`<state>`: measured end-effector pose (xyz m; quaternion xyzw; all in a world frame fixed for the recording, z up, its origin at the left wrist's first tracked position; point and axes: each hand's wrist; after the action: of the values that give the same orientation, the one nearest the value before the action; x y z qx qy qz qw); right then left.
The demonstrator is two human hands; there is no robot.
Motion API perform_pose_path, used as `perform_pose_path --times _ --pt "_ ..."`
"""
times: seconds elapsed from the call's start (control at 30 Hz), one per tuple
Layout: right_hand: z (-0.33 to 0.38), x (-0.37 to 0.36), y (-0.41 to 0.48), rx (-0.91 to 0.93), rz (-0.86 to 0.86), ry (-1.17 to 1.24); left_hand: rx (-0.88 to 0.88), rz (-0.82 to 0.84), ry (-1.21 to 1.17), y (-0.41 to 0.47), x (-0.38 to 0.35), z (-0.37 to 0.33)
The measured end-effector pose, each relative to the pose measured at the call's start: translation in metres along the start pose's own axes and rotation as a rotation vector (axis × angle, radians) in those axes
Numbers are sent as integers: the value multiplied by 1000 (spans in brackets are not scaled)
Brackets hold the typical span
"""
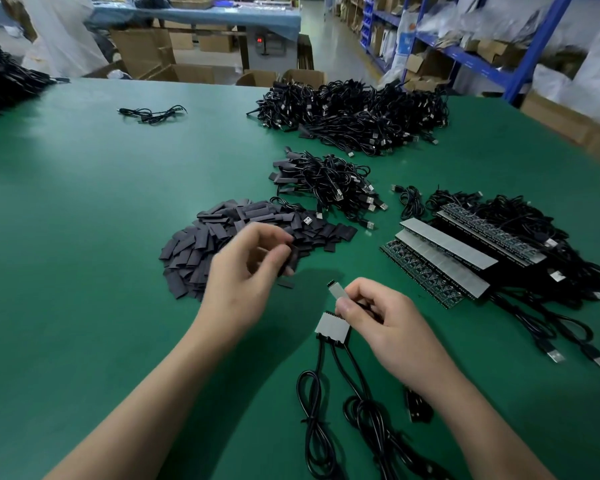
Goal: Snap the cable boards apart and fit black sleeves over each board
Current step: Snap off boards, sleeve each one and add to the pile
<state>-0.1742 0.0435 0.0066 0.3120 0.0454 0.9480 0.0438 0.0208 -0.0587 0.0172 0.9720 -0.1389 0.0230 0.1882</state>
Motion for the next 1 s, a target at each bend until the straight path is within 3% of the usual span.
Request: perform_pose_path --times 0.13,0.27,0.57,0.7,0.87,1.0 --pt "0 2 0 -23 19 127 125 243 -192 -26 -12 0" --pt "-2 1 1 -52 69 156 183 215 -263 -38 -15 8" --pt "-3 0 2 -117 113 276 141 266 -135 -41 -13 8" --pt "0 0 2 -118 161 344 39 274 -71 -40 -12 8" --pt "0 -4 2 -135 58 296 -178 257 193 -41 -12 6" --pt "1 -5 2 -133 53 305 -228 210 300 -42 -14 5"
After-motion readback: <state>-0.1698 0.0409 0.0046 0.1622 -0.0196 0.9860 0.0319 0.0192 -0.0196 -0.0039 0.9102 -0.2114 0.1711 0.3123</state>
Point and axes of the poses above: each hand's wrist, its own y-axis towards the middle knuckle, its own x-axis out of the back of the hand, z = x × y, and after that the axes turned 8 degrees about -y, right-handed
